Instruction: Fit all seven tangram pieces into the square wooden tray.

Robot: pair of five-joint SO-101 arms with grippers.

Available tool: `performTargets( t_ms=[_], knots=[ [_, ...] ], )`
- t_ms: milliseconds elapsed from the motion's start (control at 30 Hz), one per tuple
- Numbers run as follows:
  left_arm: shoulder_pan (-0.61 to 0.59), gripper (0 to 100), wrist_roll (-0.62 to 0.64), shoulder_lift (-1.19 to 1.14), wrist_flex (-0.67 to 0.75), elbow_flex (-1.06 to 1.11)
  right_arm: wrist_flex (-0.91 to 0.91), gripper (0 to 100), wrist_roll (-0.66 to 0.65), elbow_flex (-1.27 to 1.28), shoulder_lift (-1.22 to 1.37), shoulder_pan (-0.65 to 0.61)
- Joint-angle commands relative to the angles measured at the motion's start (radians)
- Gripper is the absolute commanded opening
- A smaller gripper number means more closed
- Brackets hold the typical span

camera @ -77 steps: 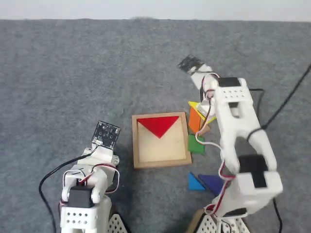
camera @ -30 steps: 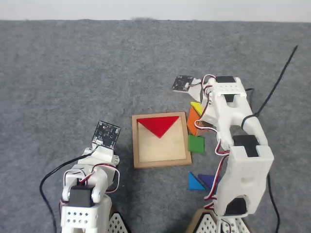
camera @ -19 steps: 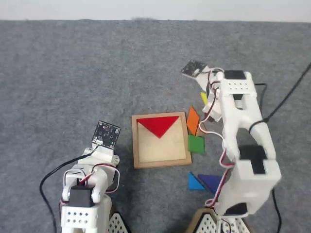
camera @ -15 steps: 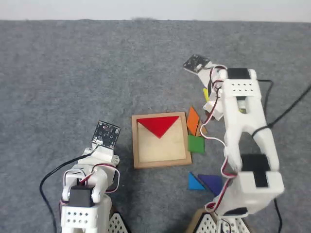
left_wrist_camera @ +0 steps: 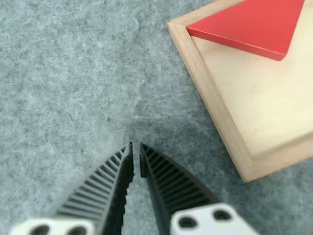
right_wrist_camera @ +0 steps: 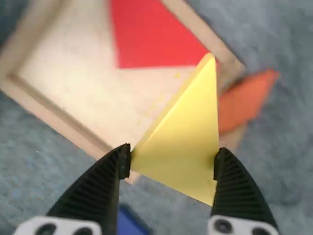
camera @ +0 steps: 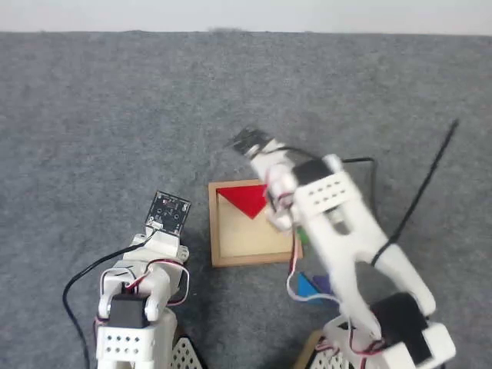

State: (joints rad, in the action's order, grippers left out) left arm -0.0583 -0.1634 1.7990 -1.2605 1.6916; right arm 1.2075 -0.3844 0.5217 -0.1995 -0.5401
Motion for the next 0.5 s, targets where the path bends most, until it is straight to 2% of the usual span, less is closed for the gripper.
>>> performTargets(
  t_ms=[0, 133, 267, 467],
  knots=[
    [-0.006, 2, -0.008, 0.017, -0.003, -0.01, -0.045, 14.3, 0.048, -0.008, -0.024, -0.064],
    [-0.006, 2, -0.008, 0.017, -0.003, -0.01, -0.088, 14.0, 0.155, -0.015, 0.065, -0.113],
    [-0.006, 2, -0.008, 0.017, -0.003, -0.01, -0.099, 13.9, 0.333, -0.031, 0.151, -0.113],
    [-0.006, 2, -0.008, 0.017, -0.003, -0.01, -0.102, 13.9, 0.376, -0.058, 0.18, -0.113]
  ],
)
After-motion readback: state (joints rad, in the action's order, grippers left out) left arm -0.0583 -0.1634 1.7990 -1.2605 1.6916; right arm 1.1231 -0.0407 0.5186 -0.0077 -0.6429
